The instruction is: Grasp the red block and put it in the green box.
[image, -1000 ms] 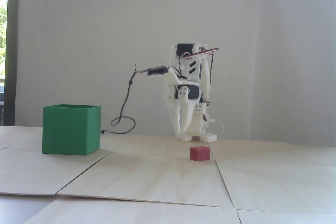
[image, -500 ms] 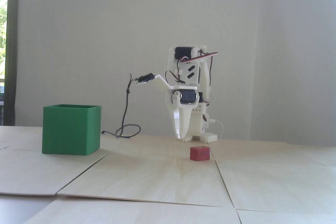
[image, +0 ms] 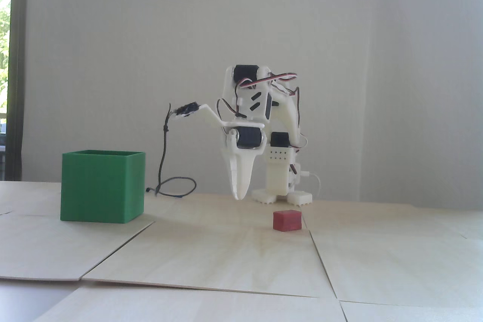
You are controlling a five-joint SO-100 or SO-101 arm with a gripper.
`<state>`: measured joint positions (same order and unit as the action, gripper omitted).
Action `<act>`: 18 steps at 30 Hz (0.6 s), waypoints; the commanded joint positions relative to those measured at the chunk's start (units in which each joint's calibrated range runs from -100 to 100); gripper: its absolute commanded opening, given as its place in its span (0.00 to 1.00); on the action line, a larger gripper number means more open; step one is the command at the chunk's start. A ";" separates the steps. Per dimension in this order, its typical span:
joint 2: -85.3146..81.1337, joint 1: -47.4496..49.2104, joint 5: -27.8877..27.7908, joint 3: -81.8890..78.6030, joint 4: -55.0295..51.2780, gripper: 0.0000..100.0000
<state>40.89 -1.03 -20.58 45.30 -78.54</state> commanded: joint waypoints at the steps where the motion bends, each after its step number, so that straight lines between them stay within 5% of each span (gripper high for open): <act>1: -4.45 1.80 -0.77 4.30 -0.64 0.03; 6: -10.37 5.82 -5.14 -2.18 -4.35 0.02; 18: -23.72 9.92 -5.24 -25.51 -5.19 0.03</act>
<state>24.95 8.44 -25.46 21.58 -83.69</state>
